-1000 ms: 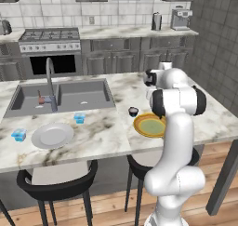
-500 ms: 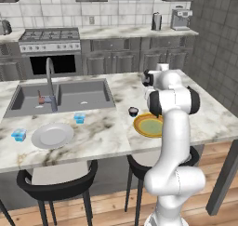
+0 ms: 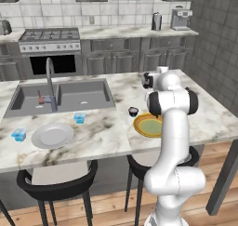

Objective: Place two yogurt containers on each plate.

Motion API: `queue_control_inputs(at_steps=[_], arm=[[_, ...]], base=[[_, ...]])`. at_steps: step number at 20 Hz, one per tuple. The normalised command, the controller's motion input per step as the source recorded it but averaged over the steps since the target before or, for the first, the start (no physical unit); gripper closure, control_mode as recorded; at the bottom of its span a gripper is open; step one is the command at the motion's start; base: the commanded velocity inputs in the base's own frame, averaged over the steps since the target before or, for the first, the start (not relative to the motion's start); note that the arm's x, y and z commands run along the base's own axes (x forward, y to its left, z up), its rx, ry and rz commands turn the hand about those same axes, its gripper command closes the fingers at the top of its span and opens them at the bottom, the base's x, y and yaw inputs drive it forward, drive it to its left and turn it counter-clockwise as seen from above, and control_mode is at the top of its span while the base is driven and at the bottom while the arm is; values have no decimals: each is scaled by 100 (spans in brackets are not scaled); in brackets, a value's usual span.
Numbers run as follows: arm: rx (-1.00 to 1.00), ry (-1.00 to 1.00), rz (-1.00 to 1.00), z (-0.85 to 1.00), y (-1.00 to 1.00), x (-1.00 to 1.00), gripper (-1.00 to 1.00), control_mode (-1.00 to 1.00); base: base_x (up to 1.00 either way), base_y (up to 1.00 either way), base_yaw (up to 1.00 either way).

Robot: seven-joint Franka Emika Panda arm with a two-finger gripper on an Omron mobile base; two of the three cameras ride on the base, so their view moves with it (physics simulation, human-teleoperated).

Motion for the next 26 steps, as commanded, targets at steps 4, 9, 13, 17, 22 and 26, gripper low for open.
queue_control_inputs(at_steps=[4, 9, 13, 17, 22, 26], arm=[[0, 0, 0, -16, 0, 25, -100, -100], [0, 0, 0, -13, -2, 18, -100, -100], [0, 0, 0, -17, 0, 30, -100, -100], [0, 0, 0, -18, -2, 22, -100, -100], [0, 0, 0, -18, -4, 3, -100, -100], [0, 0, 0, -18, 0, 0, -100, -100]], base=[[0, 0, 0], [0, 0, 0], [0, 0, 0], [0, 0, 0], [0, 0, 0], [0, 0, 0]])
